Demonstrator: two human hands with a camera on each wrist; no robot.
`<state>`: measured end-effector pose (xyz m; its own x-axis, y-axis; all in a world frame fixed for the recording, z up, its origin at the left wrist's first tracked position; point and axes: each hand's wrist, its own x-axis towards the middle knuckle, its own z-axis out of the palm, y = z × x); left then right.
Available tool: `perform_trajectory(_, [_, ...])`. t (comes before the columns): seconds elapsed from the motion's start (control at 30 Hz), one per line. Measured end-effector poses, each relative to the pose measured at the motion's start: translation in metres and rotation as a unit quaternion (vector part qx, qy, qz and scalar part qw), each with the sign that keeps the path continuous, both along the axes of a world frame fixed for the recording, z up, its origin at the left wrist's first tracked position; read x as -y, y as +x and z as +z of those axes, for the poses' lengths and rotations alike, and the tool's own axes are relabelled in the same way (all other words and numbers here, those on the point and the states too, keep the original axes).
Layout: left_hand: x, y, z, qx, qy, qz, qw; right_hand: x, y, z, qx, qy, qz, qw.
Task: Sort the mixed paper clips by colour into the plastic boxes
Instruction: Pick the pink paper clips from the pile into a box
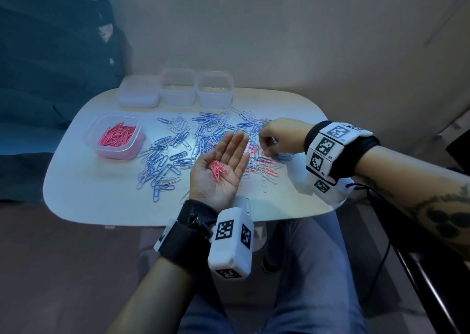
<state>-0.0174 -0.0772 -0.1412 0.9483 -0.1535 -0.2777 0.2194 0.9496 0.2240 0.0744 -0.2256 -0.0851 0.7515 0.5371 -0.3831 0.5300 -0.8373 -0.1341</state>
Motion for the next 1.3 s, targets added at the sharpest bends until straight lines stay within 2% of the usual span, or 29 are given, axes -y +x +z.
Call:
perform_trajectory(0.3, [0.001,-0.001,0.001,0.010,0.002,-0.004,1.000,0.005,-0.001,-0.002,0.039,0.035,-0.028,0.998])
perform_trajectory(0.57, [0.002,-0.001,0.002,0.019,0.003,-0.006,1.000,0.002,-0.008,-0.003,0.016,-0.050,0.002,0.999])
perform_trajectory(0.7, [0.002,-0.001,0.002,0.025,0.001,-0.007,1.000,0.001,-0.015,0.000,0.057,-0.055,0.018,0.997])
perform_trajectory(0.9, [0.002,-0.002,0.003,0.027,0.001,-0.010,1.000,0.003,-0.011,-0.002,0.031,0.024,-0.029,0.999])
perform_trajectory(0.97, [0.002,-0.002,0.004,0.024,0.001,-0.010,1.000,0.008,-0.005,0.003,0.020,0.102,-0.061,0.993])
perform_trajectory(1.0, [0.002,-0.002,0.004,0.019,0.003,-0.008,1.000,0.009,-0.004,0.008,-0.006,0.171,-0.087,0.981])
perform_trajectory(1.07, [0.001,-0.001,0.003,0.007,0.009,-0.004,1.000,0.004,-0.011,0.021,-0.087,0.312,-0.131,0.937])
perform_trajectory(1.13, [0.001,0.000,0.002,-0.005,0.016,-0.003,1.000,-0.008,-0.021,0.028,-0.161,0.391,-0.141,0.895])
perform_trajectory(1.2, [0.000,0.001,0.002,-0.017,0.017,-0.004,1.000,-0.025,-0.032,0.030,-0.199,0.389,-0.115,0.892])
perform_trajectory(1.3, [-0.001,-0.001,0.002,-0.017,-0.004,-0.009,1.000,-0.039,-0.038,0.028,-0.179,0.329,-0.065,0.925])
